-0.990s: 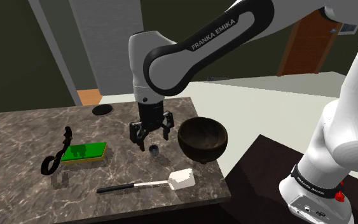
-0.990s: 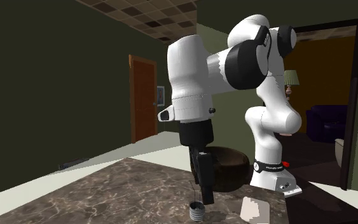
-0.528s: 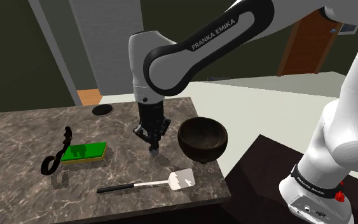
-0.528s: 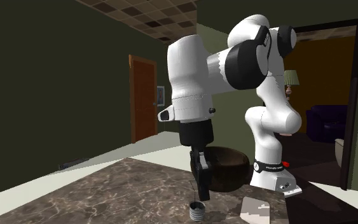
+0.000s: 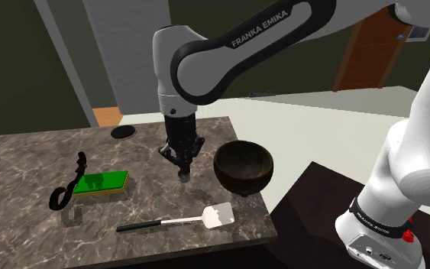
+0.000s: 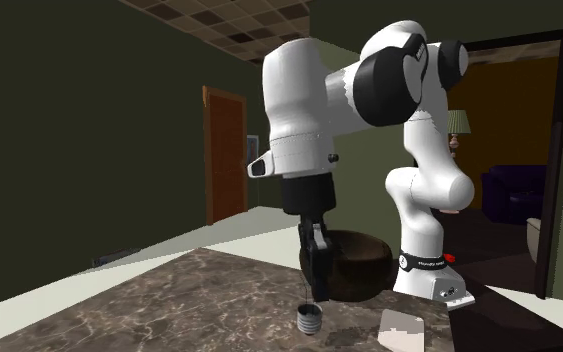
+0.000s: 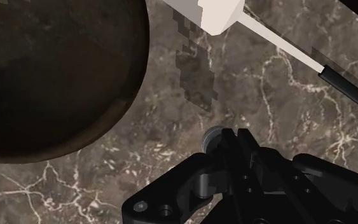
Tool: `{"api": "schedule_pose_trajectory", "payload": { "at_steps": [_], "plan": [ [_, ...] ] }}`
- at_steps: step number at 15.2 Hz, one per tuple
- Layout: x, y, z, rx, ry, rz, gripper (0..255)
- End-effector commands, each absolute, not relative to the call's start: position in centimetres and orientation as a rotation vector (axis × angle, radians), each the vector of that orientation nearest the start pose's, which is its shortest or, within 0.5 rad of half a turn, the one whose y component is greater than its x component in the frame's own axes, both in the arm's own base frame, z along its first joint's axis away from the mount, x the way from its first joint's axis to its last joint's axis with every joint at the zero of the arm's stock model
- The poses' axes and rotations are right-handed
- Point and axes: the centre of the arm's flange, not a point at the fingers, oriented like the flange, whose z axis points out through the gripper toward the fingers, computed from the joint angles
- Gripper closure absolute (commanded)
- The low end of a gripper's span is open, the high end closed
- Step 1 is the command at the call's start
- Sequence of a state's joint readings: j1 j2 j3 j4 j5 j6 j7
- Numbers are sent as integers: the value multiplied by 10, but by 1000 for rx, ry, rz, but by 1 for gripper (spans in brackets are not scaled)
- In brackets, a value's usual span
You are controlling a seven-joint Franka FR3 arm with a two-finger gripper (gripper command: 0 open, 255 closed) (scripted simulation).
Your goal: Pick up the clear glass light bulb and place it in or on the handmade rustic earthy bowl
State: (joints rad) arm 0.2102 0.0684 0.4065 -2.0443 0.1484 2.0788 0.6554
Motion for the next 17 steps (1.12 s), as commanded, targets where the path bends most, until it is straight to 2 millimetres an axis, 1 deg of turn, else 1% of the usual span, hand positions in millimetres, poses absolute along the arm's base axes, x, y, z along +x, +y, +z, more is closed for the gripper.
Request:
{"api": "schedule_pose_trajectory", "payload": {
  "at_steps": [1, 17],
  "plan": [
    [453, 328, 420, -3024, 172, 176, 255],
    [453, 328, 505, -3024, 172, 176, 255]
  ]
}}
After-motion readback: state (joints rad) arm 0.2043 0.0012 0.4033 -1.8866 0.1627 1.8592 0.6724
